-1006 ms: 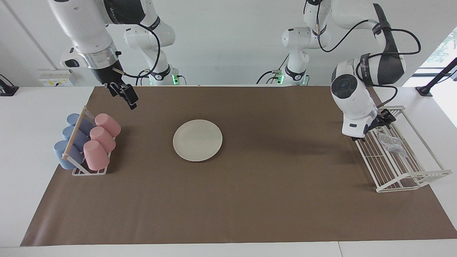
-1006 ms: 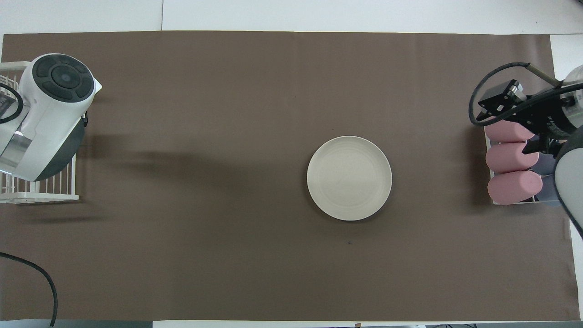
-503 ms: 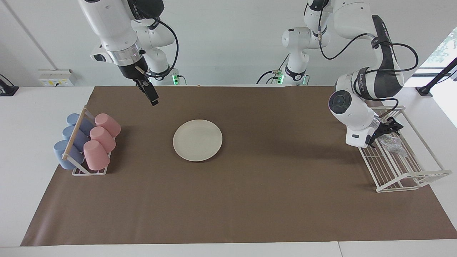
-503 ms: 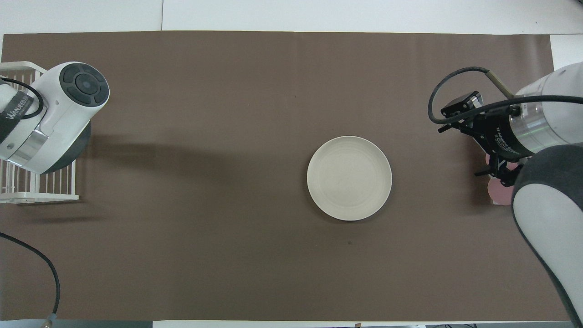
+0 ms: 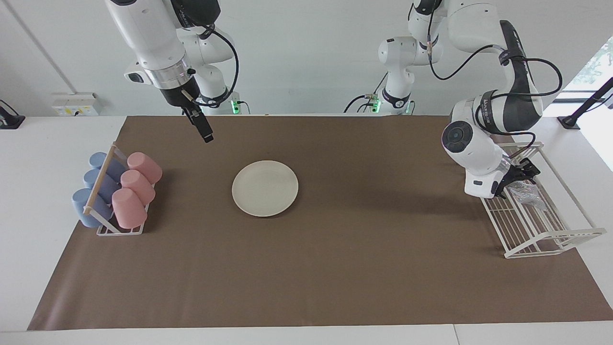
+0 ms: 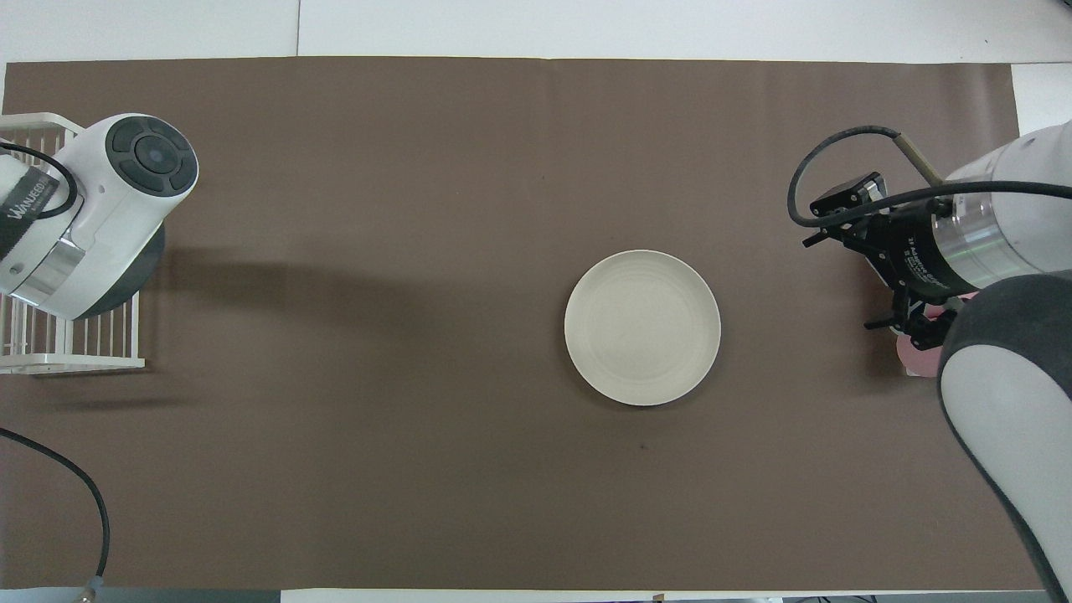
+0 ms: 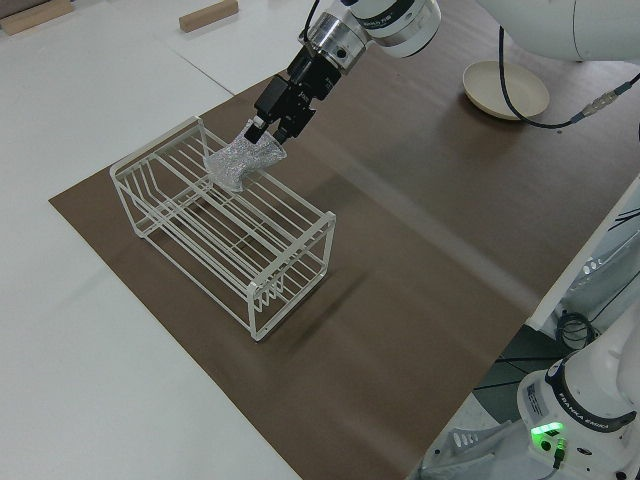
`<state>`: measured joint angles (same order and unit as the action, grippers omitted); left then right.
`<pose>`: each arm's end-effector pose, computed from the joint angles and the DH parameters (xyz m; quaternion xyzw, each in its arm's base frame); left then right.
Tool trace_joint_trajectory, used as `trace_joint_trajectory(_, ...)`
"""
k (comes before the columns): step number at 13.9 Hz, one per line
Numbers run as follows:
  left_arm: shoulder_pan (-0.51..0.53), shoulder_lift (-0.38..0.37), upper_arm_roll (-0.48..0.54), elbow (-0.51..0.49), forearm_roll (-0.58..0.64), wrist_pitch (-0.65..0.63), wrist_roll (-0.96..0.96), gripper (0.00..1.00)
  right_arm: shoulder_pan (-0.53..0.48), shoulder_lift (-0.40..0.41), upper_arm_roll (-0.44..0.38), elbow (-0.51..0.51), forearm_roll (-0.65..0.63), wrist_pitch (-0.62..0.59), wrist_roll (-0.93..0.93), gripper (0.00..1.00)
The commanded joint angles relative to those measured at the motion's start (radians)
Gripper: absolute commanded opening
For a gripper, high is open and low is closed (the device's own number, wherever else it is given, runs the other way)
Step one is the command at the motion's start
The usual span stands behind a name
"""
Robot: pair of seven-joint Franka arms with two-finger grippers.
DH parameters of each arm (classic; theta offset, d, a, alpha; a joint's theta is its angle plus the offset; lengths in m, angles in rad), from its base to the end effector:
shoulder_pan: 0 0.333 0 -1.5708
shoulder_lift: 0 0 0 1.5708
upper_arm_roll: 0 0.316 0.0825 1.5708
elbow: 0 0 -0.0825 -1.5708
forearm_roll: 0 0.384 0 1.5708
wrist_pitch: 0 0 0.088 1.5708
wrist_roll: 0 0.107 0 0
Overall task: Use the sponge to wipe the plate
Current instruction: 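Move the right gripper toward the white plate while the left gripper reaches the rack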
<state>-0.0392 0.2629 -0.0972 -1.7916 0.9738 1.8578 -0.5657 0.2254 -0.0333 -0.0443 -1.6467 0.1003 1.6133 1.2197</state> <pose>0.6245 -0.0166 0.4182 -0.9023 -0.0174 -0.0657 0.4258 0.5364 0.1083 0.6111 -0.8660 0.4975 0.0328 0.0388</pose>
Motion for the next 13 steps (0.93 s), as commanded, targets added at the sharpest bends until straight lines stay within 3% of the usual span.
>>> trace_joint_trajectory(1, 0.005, -0.007, 0.001, -0.017, 0.019, 0.035, -0.022, 0.0, 0.026, -0.025, 0.007, -0.031, 0.024, 0.042, 0.098, 1.0)
trace_joint_trajectory(9, 0.002, -0.01, -0.002, 0.021, -0.019, 0.031, -0.048, 0.0, 0.143, 0.029, 0.009, -0.012, 0.026, 0.174, 0.3, 1.0)
trace_joint_trajectory(13, -0.011, -0.017, -0.002, 0.153, -0.303, -0.055, -0.031, 0.0, 0.16, 0.064, 0.023, 0.025, 0.027, 0.175, 0.368, 1.0)
